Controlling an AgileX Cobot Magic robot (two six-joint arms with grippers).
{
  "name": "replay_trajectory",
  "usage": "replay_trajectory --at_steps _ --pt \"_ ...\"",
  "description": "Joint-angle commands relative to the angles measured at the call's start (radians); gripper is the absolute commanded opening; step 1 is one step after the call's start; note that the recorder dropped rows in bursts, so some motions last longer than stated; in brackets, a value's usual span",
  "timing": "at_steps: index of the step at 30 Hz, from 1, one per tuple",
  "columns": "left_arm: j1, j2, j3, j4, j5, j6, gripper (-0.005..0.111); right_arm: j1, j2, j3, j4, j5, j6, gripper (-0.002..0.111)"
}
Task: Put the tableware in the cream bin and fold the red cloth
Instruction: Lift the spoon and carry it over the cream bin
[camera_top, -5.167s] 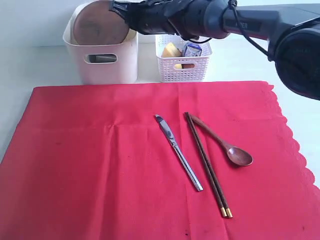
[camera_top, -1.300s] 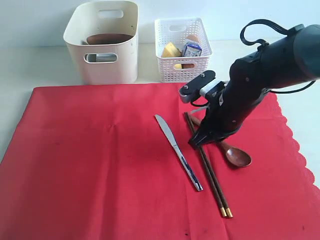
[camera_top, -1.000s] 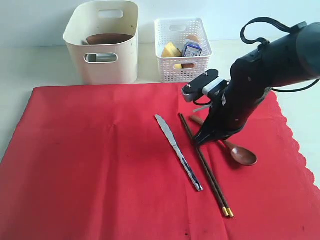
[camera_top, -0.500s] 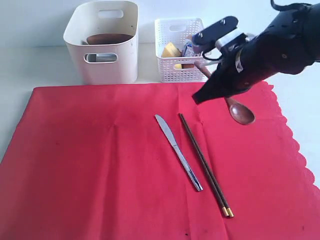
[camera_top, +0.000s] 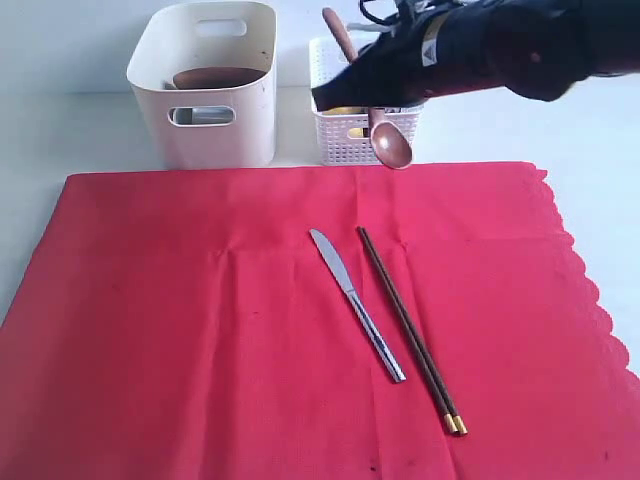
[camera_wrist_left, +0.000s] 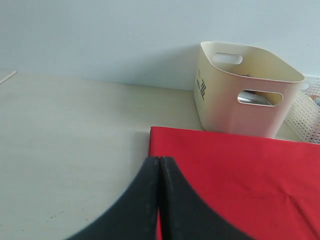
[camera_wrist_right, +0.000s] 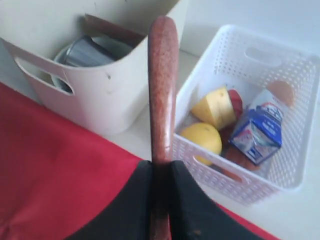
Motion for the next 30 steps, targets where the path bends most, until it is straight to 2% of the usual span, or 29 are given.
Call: replay_trajectory --at_steps 1,16,25,30 --pt "0.001 -0.007 0.001 0.002 -0.006 0.006 0.002 0.040 0.083 -0.138 0.003 -0.019 0.006 0.000" --pt "0.001 -0.007 0.001 0.002 -0.006 0.007 0.002 0.065 0.433 -0.740 0.137 -0.002 0.006 0.000" --pt "0.001 -0.007 0.001 0.002 -0.006 0.005 0.002 0.077 0.612 -0.965 0.141 -0.070 0.005 0.000" --pt "0.001 -0.007 0.001 0.002 -0.006 0.008 0.002 0.084 0.693 -1.033 0.141 -0.083 0.005 0.000"
